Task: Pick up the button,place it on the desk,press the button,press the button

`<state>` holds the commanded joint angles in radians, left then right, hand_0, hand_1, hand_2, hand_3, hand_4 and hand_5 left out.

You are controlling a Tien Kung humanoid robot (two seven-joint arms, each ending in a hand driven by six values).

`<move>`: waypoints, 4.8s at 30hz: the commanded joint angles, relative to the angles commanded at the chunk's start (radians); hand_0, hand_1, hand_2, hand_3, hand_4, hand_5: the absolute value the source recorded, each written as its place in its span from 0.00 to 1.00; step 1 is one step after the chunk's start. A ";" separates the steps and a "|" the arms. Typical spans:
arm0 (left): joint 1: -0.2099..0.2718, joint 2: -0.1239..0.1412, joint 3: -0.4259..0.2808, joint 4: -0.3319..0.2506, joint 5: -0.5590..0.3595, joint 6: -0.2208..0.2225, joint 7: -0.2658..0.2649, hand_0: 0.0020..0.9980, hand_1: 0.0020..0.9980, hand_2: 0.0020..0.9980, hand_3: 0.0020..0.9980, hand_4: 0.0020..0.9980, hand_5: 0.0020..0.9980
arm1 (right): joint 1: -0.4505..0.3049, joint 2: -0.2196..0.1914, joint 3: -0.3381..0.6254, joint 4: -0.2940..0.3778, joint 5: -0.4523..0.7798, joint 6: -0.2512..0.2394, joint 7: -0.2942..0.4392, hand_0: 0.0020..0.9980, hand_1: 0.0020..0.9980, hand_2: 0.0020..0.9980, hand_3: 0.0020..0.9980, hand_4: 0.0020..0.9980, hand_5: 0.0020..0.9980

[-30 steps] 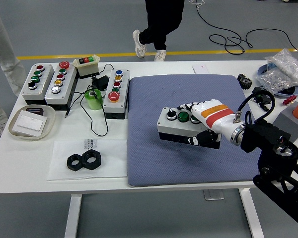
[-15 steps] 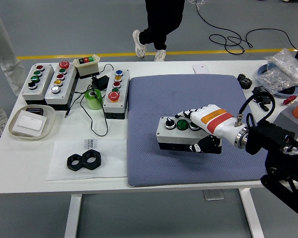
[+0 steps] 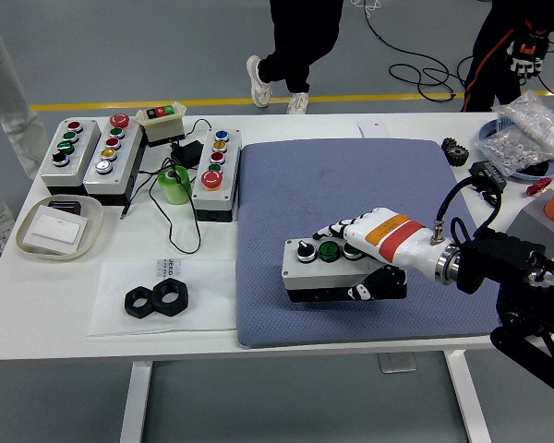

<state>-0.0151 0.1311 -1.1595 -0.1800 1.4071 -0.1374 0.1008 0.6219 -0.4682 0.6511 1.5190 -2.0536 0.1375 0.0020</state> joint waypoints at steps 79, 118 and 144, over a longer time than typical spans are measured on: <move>-0.036 -0.005 0.023 0.000 0.005 -0.006 -0.004 0.75 0.92 0.99 0.95 0.61 1.00 | 0.053 0.022 -0.004 -0.121 -0.037 0.047 0.045 0.90 0.86 0.83 0.78 0.75 0.05; -0.019 -0.010 -0.020 0.000 0.049 -0.011 0.005 0.75 0.92 0.99 0.95 0.61 1.00 | 0.051 0.018 0.007 -0.113 -0.068 0.111 0.059 0.95 0.95 0.99 1.00 0.96 0.27; 0.026 -0.004 -0.068 0.000 0.054 -0.004 0.015 0.75 0.92 0.99 0.94 0.62 1.00 | 0.182 -0.297 0.140 0.132 -0.071 0.130 0.011 0.85 0.75 0.75 0.95 0.90 0.26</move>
<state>0.0110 0.1272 -1.2279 -0.1800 1.4614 -0.1416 0.1162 0.8041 -0.7648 0.7907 1.6511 -2.1250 0.2676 0.0131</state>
